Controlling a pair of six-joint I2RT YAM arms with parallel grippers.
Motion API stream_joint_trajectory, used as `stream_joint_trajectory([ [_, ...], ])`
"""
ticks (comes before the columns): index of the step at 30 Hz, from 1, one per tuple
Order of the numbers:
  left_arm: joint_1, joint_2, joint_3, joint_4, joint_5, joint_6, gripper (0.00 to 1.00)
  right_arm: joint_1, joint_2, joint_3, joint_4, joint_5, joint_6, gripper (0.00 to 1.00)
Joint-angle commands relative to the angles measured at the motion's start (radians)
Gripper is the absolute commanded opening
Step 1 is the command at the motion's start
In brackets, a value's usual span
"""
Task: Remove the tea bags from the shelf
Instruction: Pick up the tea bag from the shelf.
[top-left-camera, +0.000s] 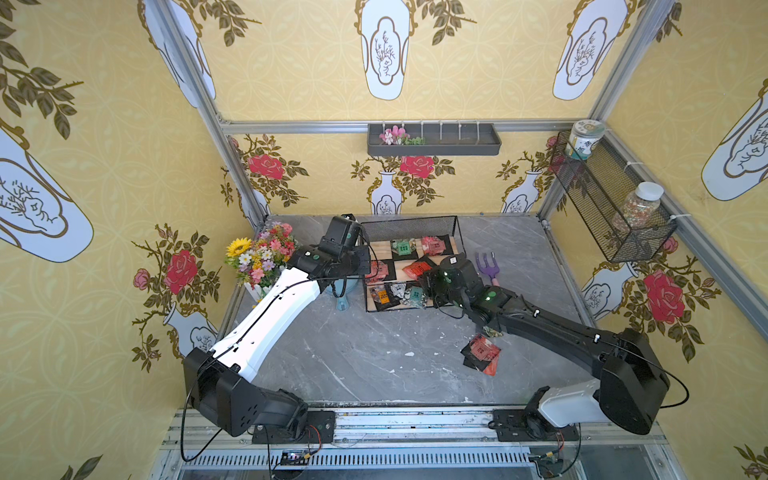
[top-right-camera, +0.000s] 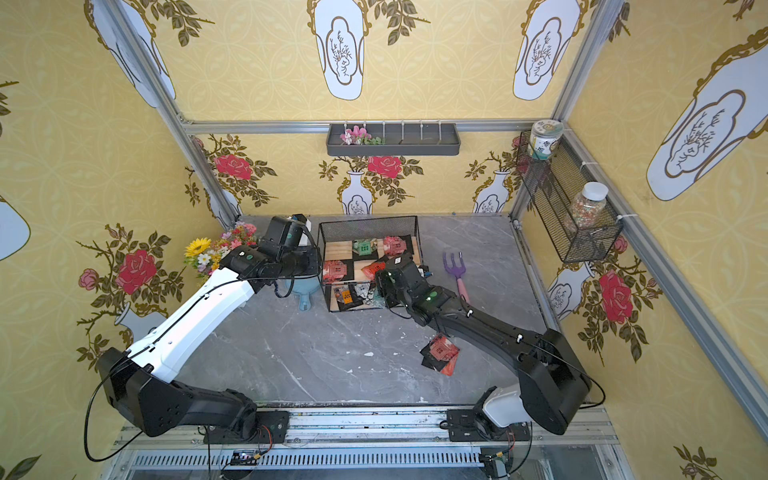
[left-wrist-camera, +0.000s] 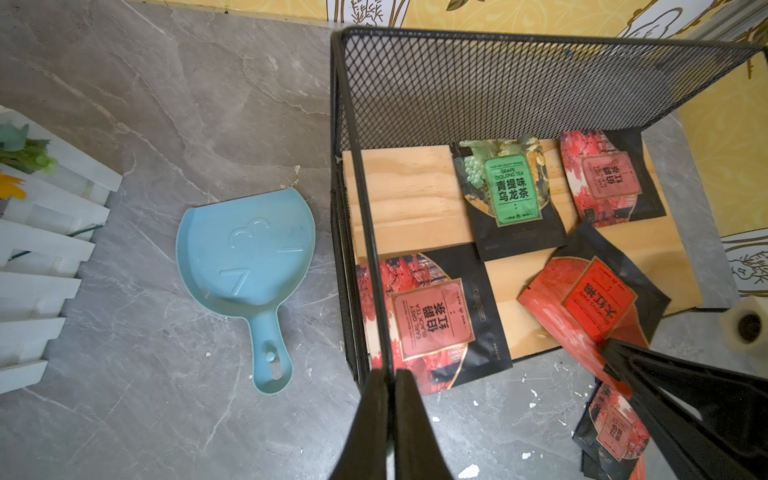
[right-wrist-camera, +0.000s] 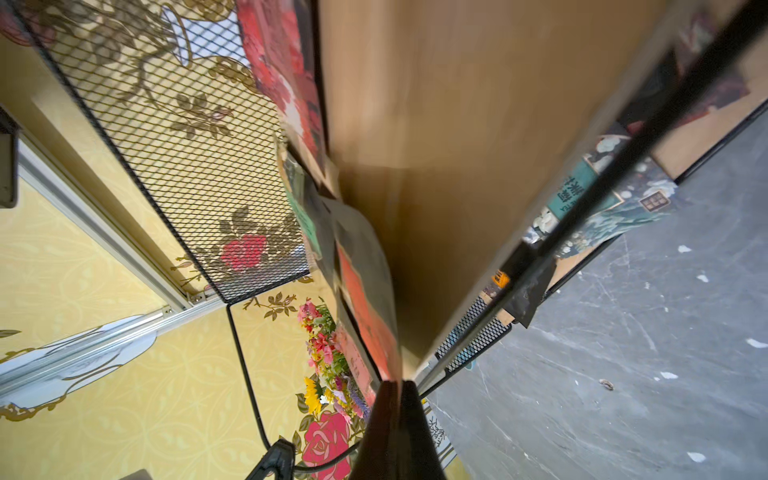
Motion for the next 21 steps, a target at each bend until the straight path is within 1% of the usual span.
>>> stream_joint_trajectory([
  [1, 0.0, 0.008, 0.0, -0.03, 0.005, 0.037, 0.0, 0.002, -0.014, 0.017, -0.058, 0.028, 0.034, 0.0],
  [5, 0.0, 0.004, -0.001, -0.03, 0.004, 0.039, 0.0, 0.004, -0.02, 0.034, -0.086, 0.022, 0.05, 0.0],
  [9, 0.0, 0.004, -0.002, -0.03, 0.004, 0.039, 0.0, 0.013, -0.036, 0.065, -0.155, 0.01, 0.064, 0.0],
  [21, 0.0, 0.016, 0.011, -0.028, 0.007, 0.039, 0.0, 0.032, -0.126, 0.135, -0.344, -0.013, 0.105, 0.0],
])
